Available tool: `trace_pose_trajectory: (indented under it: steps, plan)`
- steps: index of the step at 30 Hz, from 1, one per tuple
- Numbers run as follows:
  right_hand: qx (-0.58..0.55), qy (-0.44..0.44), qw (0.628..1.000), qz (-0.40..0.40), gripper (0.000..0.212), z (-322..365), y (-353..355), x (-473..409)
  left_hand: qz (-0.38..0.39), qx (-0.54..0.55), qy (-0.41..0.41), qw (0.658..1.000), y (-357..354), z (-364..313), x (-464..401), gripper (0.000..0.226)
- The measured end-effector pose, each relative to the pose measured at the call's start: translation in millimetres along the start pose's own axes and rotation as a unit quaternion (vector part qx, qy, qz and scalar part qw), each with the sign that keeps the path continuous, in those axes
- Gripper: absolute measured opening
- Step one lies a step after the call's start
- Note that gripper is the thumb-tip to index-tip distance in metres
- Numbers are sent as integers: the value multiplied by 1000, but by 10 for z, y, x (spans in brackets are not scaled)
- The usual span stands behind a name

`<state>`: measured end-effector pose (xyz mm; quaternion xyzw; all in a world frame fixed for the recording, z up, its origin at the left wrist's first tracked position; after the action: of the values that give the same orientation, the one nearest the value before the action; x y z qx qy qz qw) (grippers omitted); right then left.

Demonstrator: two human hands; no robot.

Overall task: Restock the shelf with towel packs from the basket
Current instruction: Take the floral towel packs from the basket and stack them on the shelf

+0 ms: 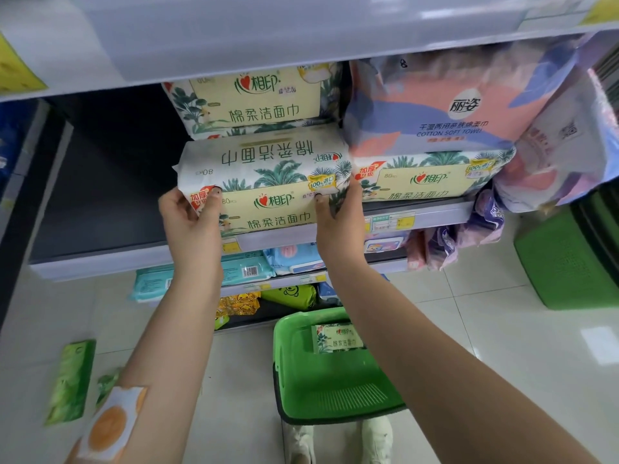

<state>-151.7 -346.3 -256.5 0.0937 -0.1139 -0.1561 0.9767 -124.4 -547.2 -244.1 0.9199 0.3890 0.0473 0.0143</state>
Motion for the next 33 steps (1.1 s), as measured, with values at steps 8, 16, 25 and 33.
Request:
trace_pose_trajectory:
  steps: [8,16,25,33]
  plan:
    - [0,0,1000,2,54,33,-70,-75,-18,-25,-16,999,-84,40,-43,28]
    - [34,-25,999,19,62,-40,-187,-146,-13,-87,-60,994,-72,120,-30,42]
    - [321,102,940,54,54,-13,132,-225,-16,-88,-60,994,-39,174,1,42]
    - [459,147,876,26,67,34,324,-145,-22,-94,-52,994,-43,196,9,41]
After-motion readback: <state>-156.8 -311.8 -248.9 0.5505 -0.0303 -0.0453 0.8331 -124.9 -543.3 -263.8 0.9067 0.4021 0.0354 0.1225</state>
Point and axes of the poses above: each hand's wrist, its own x-axis away from the middle knuckle, its own y-axis out of the back of the hand, z = x × y, the point moved 6 cm from there along -x, towards the middle knuckle, and after that the axes turned 6 degrees about -z, right-handed, at the moved point
